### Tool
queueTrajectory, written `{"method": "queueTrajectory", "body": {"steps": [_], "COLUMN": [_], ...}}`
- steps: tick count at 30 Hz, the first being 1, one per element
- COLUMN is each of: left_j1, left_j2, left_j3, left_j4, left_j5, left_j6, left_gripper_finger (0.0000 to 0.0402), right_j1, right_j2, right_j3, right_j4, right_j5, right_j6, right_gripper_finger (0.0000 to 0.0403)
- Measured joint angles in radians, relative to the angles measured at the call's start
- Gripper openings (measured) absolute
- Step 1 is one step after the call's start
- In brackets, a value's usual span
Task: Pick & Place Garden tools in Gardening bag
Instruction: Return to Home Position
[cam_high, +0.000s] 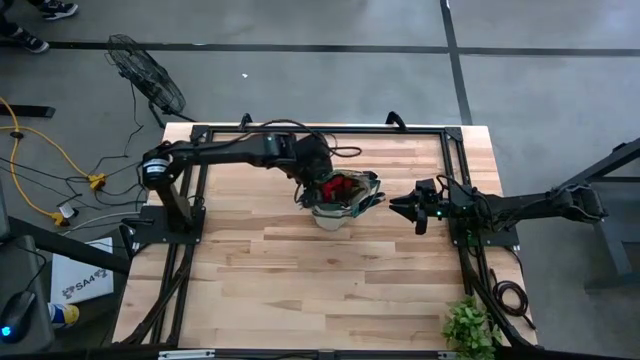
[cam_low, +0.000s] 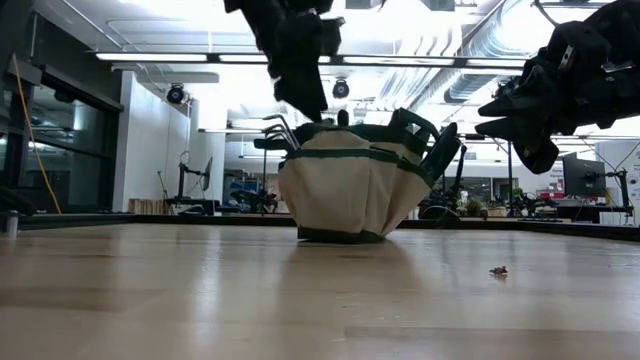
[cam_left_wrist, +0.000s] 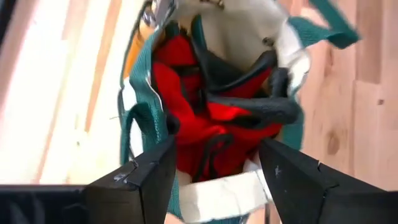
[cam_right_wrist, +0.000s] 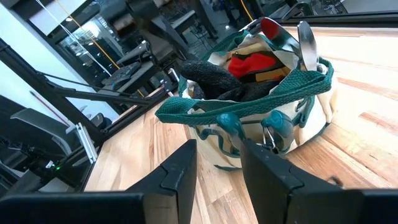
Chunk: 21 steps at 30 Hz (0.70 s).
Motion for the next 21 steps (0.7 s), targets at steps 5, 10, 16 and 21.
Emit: {"method": "queueTrajectory", "body": {"steps": [5, 10, 16, 21], "left_j1": [0.0, -0.003, -0.016, -0.016], "left_j2": [-0.054, -0.114, -0.196, -0.336], "left_j3": [0.0, 0.0, 0.0, -0.154], "left_j4": [0.026, 0.099, 0.125, 0.284], "left_j5": [0.008, 0.045, 0.041, 0.04], "left_j6": [0.057, 0.08, 0.114, 0.123], "left_gripper_finger": [0.0223, 0.0223, 0.0223, 0.0223], "right_j1": [0.0, 0.0, 0.0, 0.0], "right_j2": [0.0, 0.0, 0.0, 0.0], "right_j3": [0.0, 0.0, 0.0, 0.0], "right_j4": [0.0, 0.0, 0.0, 0.0], "right_j5": [0.0, 0.0, 0.0, 0.0], "right_j6": [0.0, 0.0, 0.0, 0.0], "right_gripper_finger": [0.0116, 0.0116, 0.0116, 0.0116]}}
